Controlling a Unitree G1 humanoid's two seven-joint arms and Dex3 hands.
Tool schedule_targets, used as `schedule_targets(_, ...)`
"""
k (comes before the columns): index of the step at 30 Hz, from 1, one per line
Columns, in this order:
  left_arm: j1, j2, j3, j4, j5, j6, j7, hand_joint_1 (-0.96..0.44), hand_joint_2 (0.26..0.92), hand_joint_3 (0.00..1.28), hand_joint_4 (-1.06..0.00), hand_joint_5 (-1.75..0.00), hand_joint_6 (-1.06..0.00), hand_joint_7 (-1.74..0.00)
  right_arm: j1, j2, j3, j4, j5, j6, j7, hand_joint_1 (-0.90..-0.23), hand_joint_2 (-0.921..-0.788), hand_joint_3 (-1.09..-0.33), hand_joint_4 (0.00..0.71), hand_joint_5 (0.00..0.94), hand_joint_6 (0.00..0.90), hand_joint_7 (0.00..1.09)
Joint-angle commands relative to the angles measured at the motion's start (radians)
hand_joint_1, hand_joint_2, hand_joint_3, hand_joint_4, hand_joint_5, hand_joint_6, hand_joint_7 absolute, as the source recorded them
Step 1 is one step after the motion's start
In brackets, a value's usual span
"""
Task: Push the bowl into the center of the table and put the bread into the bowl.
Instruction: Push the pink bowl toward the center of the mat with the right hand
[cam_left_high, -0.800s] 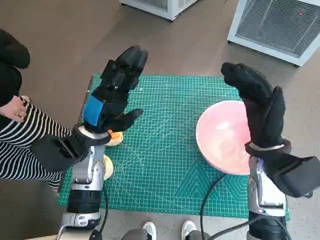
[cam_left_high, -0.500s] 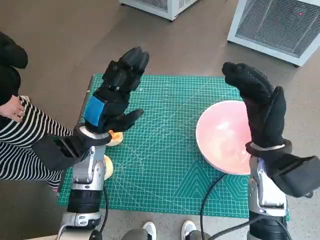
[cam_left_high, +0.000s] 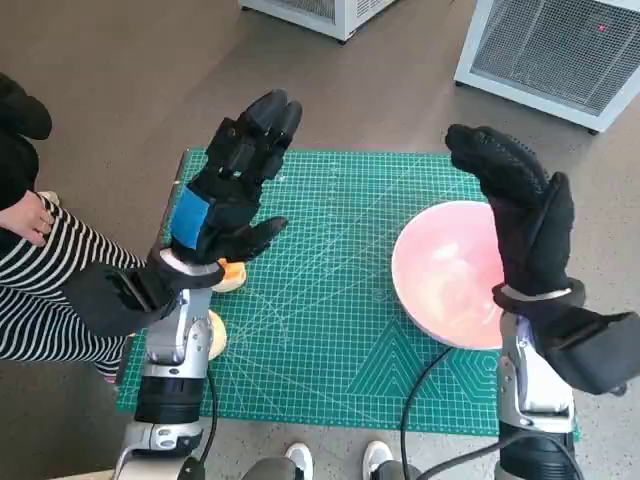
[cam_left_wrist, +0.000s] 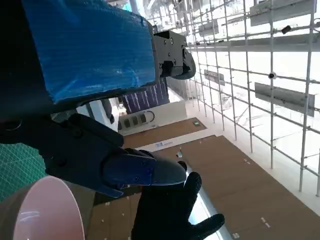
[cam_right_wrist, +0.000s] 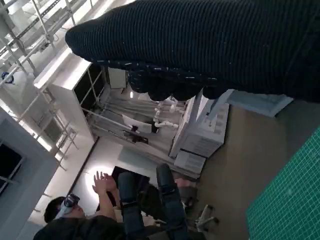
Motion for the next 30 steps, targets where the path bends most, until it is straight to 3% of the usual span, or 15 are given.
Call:
schedule_targets(1, -0.012, 0.009, -0.005, -0.007, -0.006, 0.011, -0.009, -0.59, 0.921, 0.30, -0.05, 0.00, 0.00, -0.44, 0.029, -0.031, -0.033, -0.002, 0.036, 0.013, 0.022, -0.696, -0.921, -0.708, 0.157, 0.003, 0.028, 0.55)
schedule_targets(6, -0.011, 0.017, -0.004, -0.007, 0.002, 0.004, -0.013, -0.59, 0.921, 0.30, -0.05, 0.00, 0.00, -0.44, 0.064, -0.084, -0.109, 0.008, 0.063, -0.010, 0.034, -0.702, -0.921, -0.706, 0.157, 0.003, 0.029, 0.54)
schedule_targets(9, -0.013, 0.019, -0.003, -0.003, 0.005, -0.001, -0.013, -0.59, 0.921, 0.29, -0.05, 0.00, 0.00, -0.45, 0.081, -0.101, -0.143, 0.012, 0.058, -0.025, 0.022, -0.698, -0.921, -0.709, 0.155, 0.001, 0.028, 0.54)
schedule_targets(17, -0.017, 0.027, -0.004, 0.000, 0.002, 0.003, -0.015, -0.59, 0.921, 0.29, -0.05, 0.00, 0.00, -0.44, 0.118, -0.153, -0.264, 0.115, 0.000, -0.103, -0.071, -0.689, -0.921, -0.753, 0.124, 0.000, 0.003, 0.54)
schedule_targets(20, -0.023, 0.027, -0.002, 0.007, -0.002, 0.005, -0.015, -0.60, 0.921, 0.29, -0.05, 0.00, 0.00, -0.44, 0.108, -0.170, -0.292, 0.197, -0.012, -0.140, -0.096, -0.693, -0.921, -0.760, 0.112, 0.001, 0.000, 0.52)
schedule_targets(26, -0.029, 0.025, -0.001, 0.014, -0.011, 0.009, -0.023, -0.60, 0.921, 0.30, -0.05, 0.00, 0.00, -0.44, 0.059, -0.197, -0.346, 0.454, 0.003, -0.223, -0.123, -0.692, -0.921, -0.757, 0.095, 0.000, -0.001, 0.47)
schedule_targets(30, -0.034, 0.024, 0.000, 0.019, -0.009, 0.006, -0.025, -0.60, 0.921, 0.30, -0.05, 0.00, 0.00, -0.44, 0.024, -0.199, -0.364, 0.596, 0.021, -0.240, -0.134, -0.681, -0.921, -0.755, 0.094, 0.001, 0.000, 0.46)
